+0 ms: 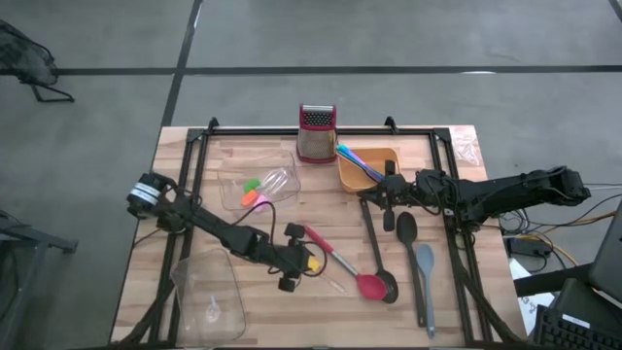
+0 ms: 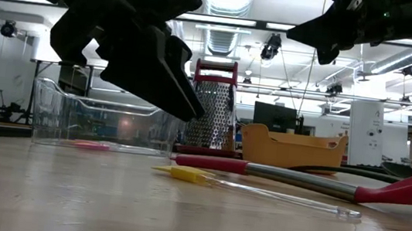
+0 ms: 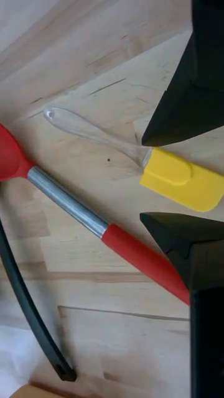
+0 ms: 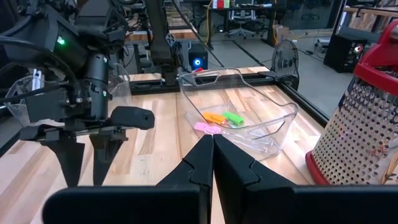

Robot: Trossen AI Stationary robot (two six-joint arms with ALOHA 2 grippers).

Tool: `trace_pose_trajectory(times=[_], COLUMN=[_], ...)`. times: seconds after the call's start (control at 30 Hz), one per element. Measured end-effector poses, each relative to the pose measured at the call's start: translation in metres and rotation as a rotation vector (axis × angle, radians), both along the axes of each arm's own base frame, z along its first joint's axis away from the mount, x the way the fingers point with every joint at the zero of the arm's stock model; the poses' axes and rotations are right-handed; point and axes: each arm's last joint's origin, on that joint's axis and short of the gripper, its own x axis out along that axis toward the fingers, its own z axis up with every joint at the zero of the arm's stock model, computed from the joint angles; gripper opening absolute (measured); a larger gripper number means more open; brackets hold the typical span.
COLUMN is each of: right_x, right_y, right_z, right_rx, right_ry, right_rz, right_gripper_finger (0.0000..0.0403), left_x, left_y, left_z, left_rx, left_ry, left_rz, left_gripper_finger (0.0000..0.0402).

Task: Pick & Place Kitchen Items
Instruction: Put the yellow spatula into the top transparent bin

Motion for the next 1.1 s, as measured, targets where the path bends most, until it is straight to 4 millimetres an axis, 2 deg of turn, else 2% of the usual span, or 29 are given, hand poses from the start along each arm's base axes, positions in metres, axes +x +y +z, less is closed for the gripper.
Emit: trace_pose_trajectory(times=[0.67,0.83,0.9,1.1], right_x=[0.000,0.000,0.000,0.000], right_y=[0.000,0.000,0.000,0.000], right_z=[0.000,0.000,0.000,0.000], right_rx=[0.000,0.000,0.000,0.000], right_ry=[0.000,0.000,0.000,-0.001], right_rz=[0.000,0.000,0.000,0.000], right_gripper_finger=[0.0008,0.0008,0.0008,0.0008], left_x=[0.000,0.000,0.000,0.001], left_y=[0.000,-0.003,-0.003,0.009], left_z=[0.000,0.000,-0.005,-0.014], left_rx=[-0.003,-0.069,-0.046,-0.019], left_ry=[-0.006,0.024,0.036,0.112], left_rz=[-0.003,-0.106,-0.141,-0.103], left_gripper_finger=[0.0190,0.0190,0.0190,0.0191])
